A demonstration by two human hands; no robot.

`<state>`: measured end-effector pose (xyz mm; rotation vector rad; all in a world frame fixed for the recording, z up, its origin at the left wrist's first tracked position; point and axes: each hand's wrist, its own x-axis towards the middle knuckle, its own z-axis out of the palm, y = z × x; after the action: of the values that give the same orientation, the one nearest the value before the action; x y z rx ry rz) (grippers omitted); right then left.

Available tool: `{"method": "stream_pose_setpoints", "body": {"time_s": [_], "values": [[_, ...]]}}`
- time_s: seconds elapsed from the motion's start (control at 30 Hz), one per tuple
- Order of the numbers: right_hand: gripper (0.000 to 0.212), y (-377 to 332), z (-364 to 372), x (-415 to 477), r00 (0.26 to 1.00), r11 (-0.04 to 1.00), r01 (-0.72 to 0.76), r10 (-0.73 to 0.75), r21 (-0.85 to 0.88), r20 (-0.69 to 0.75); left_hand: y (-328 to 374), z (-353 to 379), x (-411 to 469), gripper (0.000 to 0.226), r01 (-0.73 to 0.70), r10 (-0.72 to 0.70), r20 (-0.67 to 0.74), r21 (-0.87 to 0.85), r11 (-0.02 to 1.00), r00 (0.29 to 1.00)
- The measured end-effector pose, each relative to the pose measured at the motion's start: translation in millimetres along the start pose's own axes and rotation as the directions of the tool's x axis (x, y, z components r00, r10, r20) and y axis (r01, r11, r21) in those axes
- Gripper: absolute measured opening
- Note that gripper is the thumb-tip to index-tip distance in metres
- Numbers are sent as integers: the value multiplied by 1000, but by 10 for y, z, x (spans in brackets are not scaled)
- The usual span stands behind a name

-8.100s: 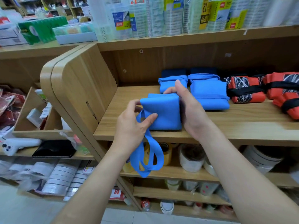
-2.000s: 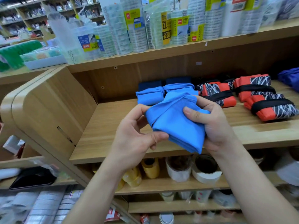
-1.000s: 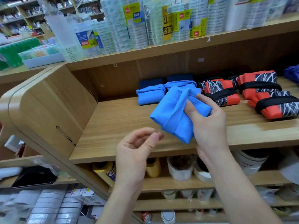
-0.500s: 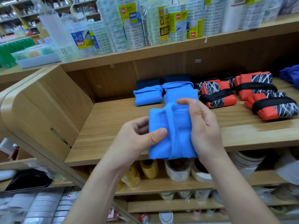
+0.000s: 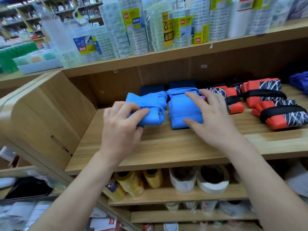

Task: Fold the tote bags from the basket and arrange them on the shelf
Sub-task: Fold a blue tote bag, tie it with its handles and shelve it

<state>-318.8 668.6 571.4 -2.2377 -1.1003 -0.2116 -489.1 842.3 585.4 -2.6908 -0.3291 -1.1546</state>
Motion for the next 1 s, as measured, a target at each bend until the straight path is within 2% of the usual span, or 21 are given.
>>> {"method": "stream_pose_setpoints", "body": {"time_s": [0.1,0.17,0.3,0.4,0.47,0.63,0.83,0.9,1.0], "values": [[71,36,-4,83,972,980,47,1,-194,237,-68,194,-103,51,-73,72,212,-6,997,975],[67,83,-10,91,960,974,79,-17,-213,279,-90,208,-160,48,-17,45,274,-104,994,961],[48,188,-35,88,977,997,54,-40,-64,210,-90,165,-162,35,330,-213,344,-329,885,914],[38,239,7,76,994,1000,27,-28,13,104,-68,142,-68,25,592,-396,482,-373,715,782],[35,255,44,65,998,999,33,-33,11,58,-53,154,2,25,663,-434,547,-338,668,716],[35,266,77,53,999,998,51,-51,-40,-8,-8,257,40,30,672,-454,538,-329,663,711],[45,287,81,52,997,997,69,-70,-34,-43,-19,269,-4,31,621,-399,522,-367,692,754],[45,301,36,10,991,996,89,-92,-31,-102,-44,264,-40,26,623,-381,532,-408,668,756],[37,326,-113,-106,977,994,91,-79,53,-200,-70,267,-60,18,646,-427,496,-461,609,756]]}}
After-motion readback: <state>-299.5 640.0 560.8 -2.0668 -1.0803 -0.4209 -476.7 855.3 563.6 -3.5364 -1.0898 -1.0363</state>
